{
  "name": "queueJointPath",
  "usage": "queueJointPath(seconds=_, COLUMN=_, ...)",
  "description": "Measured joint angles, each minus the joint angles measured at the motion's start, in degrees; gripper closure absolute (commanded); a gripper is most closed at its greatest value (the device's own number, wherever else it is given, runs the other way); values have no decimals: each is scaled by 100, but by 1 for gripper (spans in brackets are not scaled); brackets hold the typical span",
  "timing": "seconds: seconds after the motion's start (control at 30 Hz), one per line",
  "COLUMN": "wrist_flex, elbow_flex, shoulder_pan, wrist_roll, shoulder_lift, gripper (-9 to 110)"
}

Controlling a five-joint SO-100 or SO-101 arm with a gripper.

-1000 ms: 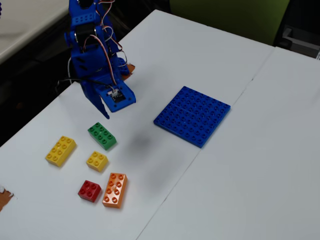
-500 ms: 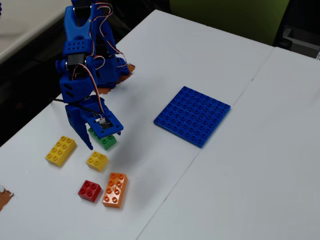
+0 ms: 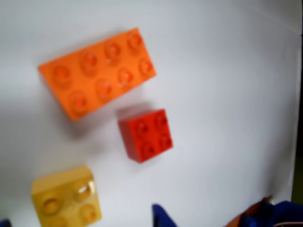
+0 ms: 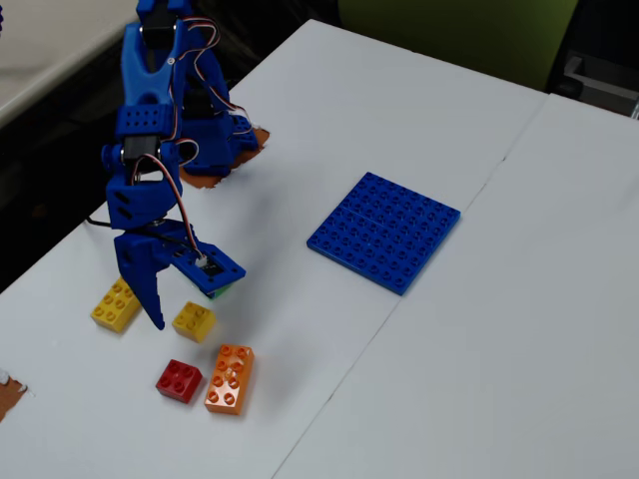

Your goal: Pick up the 2x2 yellow block and go up the 8x8 blue block.

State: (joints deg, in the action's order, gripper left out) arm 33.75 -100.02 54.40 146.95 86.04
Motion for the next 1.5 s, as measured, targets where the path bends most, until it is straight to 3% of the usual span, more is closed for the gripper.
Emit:
queueJointPath(seconds=0.47, wrist_flex=299, elbow_flex=35, shoulder_pan=18, wrist_roll=-202, shoulder_lift=-176, gripper=66)
queueJointPath(seconds=0.73, wrist_flex=976, elbow_flex=35, shoulder_pan=26, wrist_roll=-2399, shoulder_lift=-123, gripper=70)
queueJointPath(seconds=1.17, wrist_flex=1257, elbow_flex=35, shoulder_pan=62, wrist_roll=-2918, shoulder_lift=554, gripper=71)
queueJointPath(seconds=1.5, wrist_flex=1310, elbow_flex=70, shoulder_pan=378, wrist_roll=-5388, shoulder_lift=141, gripper=64)
